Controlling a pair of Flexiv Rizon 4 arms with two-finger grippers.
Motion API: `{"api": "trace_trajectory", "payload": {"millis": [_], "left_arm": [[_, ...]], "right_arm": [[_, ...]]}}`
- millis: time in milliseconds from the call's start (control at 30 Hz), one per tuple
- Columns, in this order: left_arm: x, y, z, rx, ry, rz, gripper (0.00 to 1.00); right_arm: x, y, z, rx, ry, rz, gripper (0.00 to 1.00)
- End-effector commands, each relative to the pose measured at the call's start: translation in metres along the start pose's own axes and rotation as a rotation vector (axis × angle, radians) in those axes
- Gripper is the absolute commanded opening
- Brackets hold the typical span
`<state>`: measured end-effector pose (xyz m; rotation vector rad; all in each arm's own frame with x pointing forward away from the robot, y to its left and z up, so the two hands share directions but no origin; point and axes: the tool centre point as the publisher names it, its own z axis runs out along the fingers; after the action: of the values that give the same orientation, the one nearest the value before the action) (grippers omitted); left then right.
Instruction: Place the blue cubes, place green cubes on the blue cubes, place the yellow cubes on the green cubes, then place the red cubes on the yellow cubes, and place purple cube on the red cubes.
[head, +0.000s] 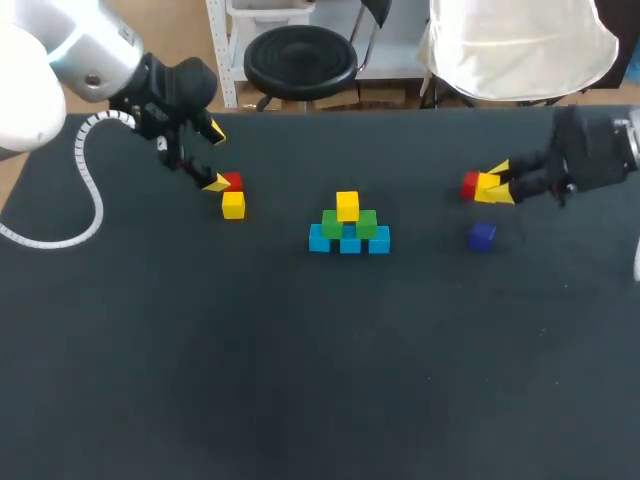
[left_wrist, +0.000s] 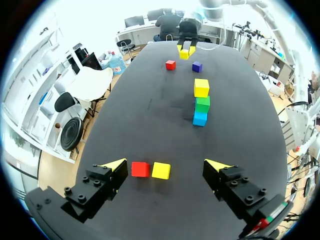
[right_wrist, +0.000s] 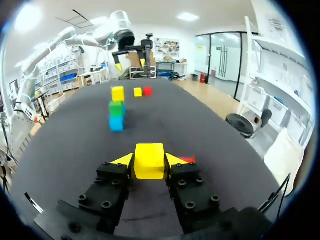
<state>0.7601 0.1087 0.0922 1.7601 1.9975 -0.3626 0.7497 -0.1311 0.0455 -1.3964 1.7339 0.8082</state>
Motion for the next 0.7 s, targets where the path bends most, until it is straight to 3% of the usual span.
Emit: {"api": "trace_trajectory", "payload": {"millis": [33,333,700], "left_arm": [[0.001,0.000,0.000,0.000,-0.004,0.003,1.00],[0.001,0.000,0.000,0.000,-0.004,0.003,1.00],[0.001,0.000,0.000,0.000,-0.004,0.003,1.00]], "right_arm": [[-0.022,0.008,-0.004,-0.005,0.023,-0.014,0.00],[-0.057,0.022,0.009,-0.086,0.021,-0.069,0.00],[-0.057,0.022,0.009,-0.086,0.021,-0.069,0.00]]}}
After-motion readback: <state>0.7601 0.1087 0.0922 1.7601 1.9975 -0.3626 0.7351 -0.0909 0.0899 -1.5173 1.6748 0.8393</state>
